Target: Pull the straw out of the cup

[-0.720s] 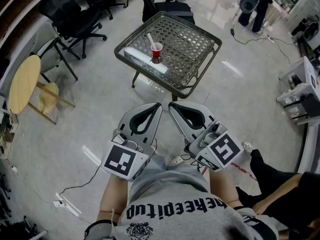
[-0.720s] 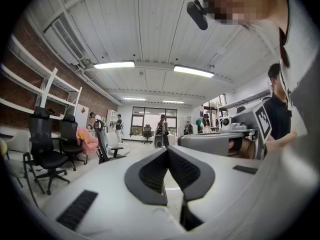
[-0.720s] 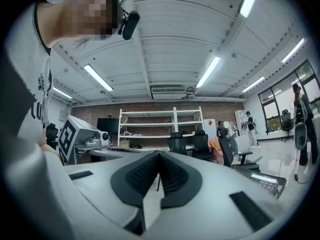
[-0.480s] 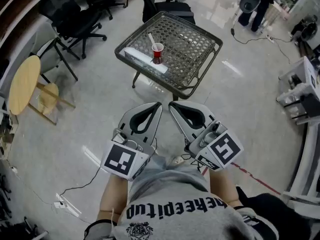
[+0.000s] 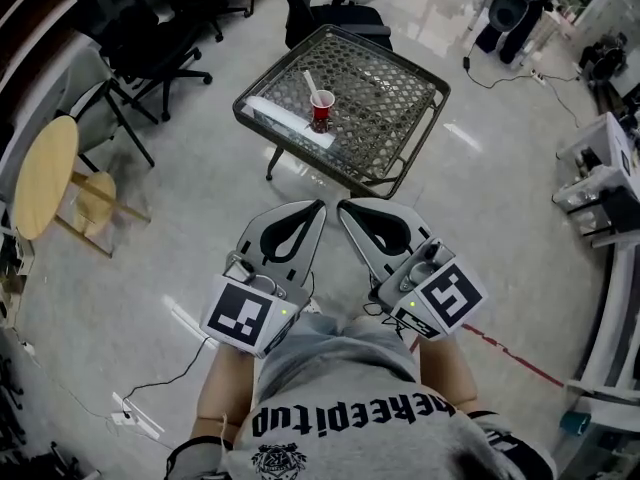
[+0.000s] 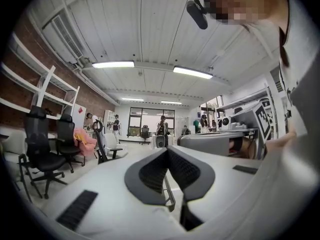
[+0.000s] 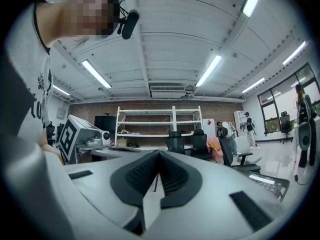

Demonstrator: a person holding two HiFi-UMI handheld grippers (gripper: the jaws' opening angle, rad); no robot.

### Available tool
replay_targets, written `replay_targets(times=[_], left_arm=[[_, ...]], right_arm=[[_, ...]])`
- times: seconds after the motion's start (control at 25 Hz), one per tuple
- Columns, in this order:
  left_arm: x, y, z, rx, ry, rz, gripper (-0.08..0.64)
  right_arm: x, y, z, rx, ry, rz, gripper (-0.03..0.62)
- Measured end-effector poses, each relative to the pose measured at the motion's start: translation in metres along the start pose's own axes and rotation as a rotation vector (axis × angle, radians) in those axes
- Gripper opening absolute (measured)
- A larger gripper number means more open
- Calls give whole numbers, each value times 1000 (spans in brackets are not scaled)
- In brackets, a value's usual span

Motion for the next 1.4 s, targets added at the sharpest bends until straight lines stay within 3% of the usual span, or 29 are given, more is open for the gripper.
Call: replay_targets(times=[0.16, 0.32, 0.56, 1.0, 1.4], left_arm=[[-3, -4, 18, -26, -5, -51, 23], [-12, -7, 29, 25, -2, 1, 23], [-27, -10, 38, 13, 23, 15, 23], [-91, -2, 76, -4, 93, -20, 23], [-145, 4, 92, 19, 154, 35, 25]], right_arm=[[-10, -3, -2, 8, -35, 4, 9], [-16, -6, -13, 4, -43, 31, 8], [-26, -8, -34, 1, -28, 36, 8], [-68, -7, -111, -9, 60, 34, 8], [-92, -8, -176, -30, 146, 34, 8]])
Point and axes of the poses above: the fingertips, and each gripper's own axes: x backward along the fingers, z to its left, y out of its top, the point moved 10 cm from there along x, backward along the fingers, and after that the axes turned 1 degree about -y, right-handed, at the moved point
